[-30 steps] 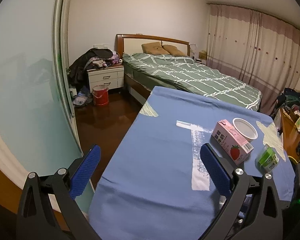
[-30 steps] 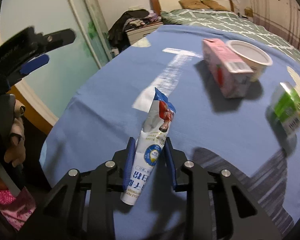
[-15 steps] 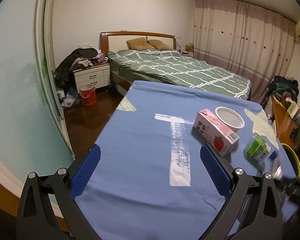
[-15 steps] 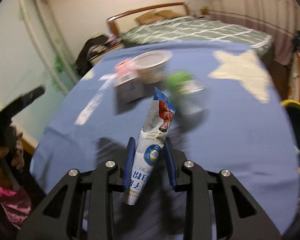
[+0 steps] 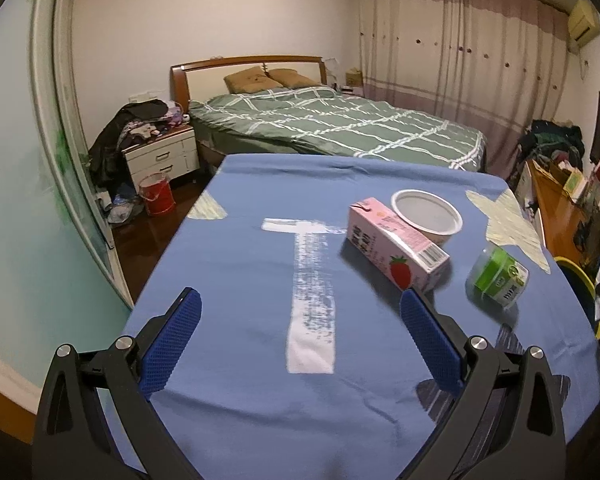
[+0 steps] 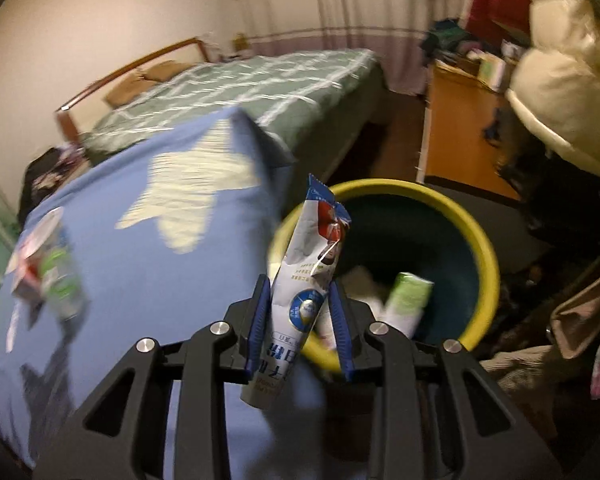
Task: Collect trash
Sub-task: 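Carry the tube over the yellow bin and open the right gripper, then grasp the clear green-lidded jar with the left gripper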
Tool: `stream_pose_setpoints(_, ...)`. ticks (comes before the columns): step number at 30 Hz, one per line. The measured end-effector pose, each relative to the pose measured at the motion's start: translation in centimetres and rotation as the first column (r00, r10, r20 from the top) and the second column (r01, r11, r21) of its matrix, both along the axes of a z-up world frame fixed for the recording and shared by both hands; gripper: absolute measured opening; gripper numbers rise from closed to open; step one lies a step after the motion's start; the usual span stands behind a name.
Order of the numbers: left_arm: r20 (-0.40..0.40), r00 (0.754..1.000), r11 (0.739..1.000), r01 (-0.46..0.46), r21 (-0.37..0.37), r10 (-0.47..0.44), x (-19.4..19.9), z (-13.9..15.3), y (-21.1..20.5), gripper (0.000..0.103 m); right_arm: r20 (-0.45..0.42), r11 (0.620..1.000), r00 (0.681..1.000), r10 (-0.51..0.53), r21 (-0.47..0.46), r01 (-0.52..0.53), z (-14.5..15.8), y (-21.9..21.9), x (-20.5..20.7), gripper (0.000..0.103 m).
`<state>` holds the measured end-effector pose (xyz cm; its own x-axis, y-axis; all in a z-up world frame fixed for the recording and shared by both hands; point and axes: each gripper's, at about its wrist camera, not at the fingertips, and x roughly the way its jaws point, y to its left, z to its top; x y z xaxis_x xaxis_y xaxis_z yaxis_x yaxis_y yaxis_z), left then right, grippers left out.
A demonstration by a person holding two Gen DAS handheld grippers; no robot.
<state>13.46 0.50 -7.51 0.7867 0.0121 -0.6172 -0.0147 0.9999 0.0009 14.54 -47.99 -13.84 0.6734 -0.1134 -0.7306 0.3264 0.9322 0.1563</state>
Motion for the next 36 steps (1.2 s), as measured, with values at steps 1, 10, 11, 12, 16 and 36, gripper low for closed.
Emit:
stream_pose_setpoints(1,-0.005,1.0,1.0,0.009,0.003,-0.009,0.2,-0.1,-0.4,0.098,-0.007,1.0,1.0,-0.016,0.001,0.016,-0.3,-1.0,0.3,0.029)
stream_pose_setpoints(10,-0.03,0.995,0.994,0.098,0.04,-0.097,0.8,-0.3,-4.1,0.098,-0.036,0.991,0.99,-0.135,-0.015,0.135,-2.2,-6.1,2.6,0.041)
stream_pose_setpoints(11,-0.033,0.993,0.993,0.112,0.043,-0.111,0.9,-0.3,-4.6,0.098,-0.019,0.99,0.99,-0.143,0.008,0.143,-2.0,-6.3,2.6,0.041)
stream_pose_setpoints(12,-0.037,0.992,0.992,0.123,0.041,-0.122,1.1,-0.3,-4.9,0.098,-0.007,0.989,0.99,-0.143,0.021,0.143,-1.8,-6.3,2.5,0.041)
stream_pose_setpoints(16,-0.068,0.969,0.971,0.239,-0.01,-0.239,2.0,-0.7,-7.2,0.098,0.084,0.991,0.99,-0.117,0.077,0.111,-0.1,-4.7,3.3,0.047)
stream_pose_setpoints(36,-0.233,0.707,0.736,0.674,-0.067,-0.668,9.5,-5.1,-19.4,0.098,0.239,0.998,0.971,-0.022,0.066,0.006,0.6,3.5,8.1,0.062)
